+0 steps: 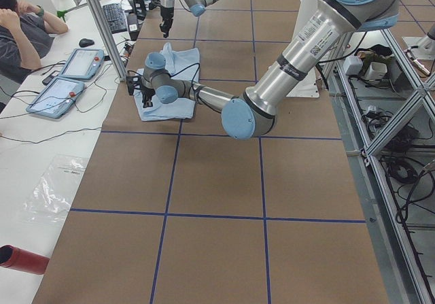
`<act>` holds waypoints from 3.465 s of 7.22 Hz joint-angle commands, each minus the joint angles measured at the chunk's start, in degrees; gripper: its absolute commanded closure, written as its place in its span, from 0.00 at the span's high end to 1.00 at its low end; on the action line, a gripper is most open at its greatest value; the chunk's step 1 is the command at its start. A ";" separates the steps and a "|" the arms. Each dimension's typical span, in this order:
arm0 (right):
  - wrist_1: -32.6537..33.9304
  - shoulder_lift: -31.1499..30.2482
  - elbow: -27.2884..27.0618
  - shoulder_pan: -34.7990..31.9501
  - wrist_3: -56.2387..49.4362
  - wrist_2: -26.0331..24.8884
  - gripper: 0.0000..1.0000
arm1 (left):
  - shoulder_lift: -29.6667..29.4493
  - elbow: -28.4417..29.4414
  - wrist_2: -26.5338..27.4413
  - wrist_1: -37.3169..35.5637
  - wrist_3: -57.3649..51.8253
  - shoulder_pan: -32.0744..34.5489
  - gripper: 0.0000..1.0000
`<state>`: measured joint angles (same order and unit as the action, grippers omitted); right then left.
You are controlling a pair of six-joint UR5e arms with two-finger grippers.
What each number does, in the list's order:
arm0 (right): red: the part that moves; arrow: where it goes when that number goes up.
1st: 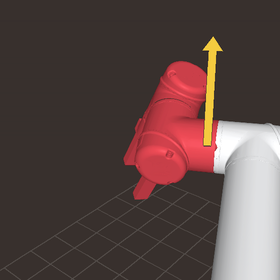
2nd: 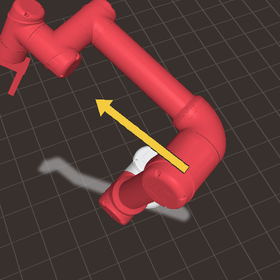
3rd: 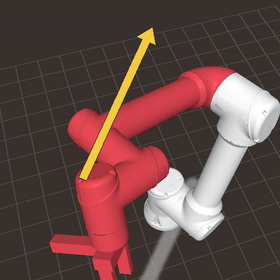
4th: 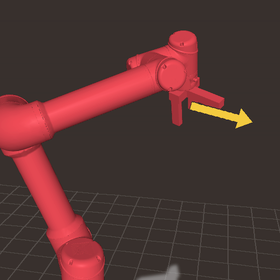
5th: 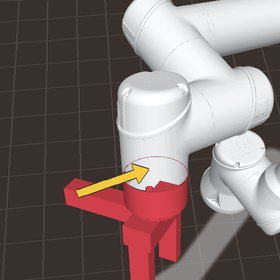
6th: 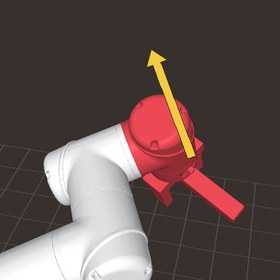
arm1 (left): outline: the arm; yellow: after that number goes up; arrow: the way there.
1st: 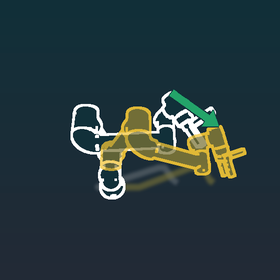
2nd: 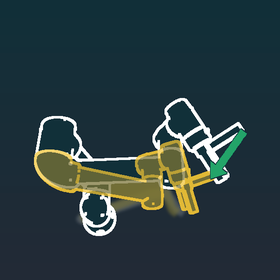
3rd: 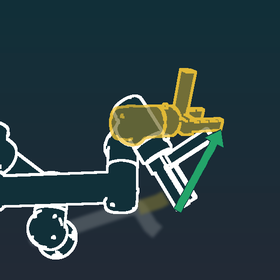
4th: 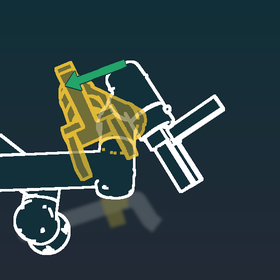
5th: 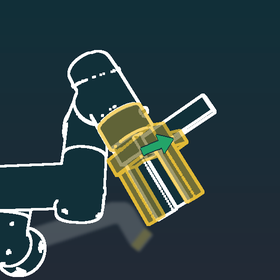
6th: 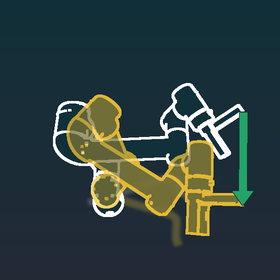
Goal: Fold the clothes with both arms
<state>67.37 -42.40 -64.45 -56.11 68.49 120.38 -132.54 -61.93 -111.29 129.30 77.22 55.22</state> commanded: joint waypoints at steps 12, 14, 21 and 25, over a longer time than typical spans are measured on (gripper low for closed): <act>-3.12 -15.78 -14.04 10.85 -0.11 -1.03 0.00 | 2.72 -8.12 -0.25 -3.62 0.12 0.24 0.99; -3.03 -17.61 -17.88 8.76 -0.20 2.55 0.00 | 3.16 -8.03 -0.25 -3.45 0.12 0.24 0.94; -4.43 -55.20 -58.02 18.79 -0.20 6.27 0.00 | 11.23 -19.87 -0.25 -3.62 0.30 -1.25 0.95; -6.37 -61.31 -65.72 46.11 0.68 4.79 0.00 | 16.16 -26.65 -2.60 -3.45 0.30 -1.52 0.98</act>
<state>61.10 -103.19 -129.21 -18.16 69.05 125.94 -117.84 -86.59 -112.23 125.73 77.52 53.86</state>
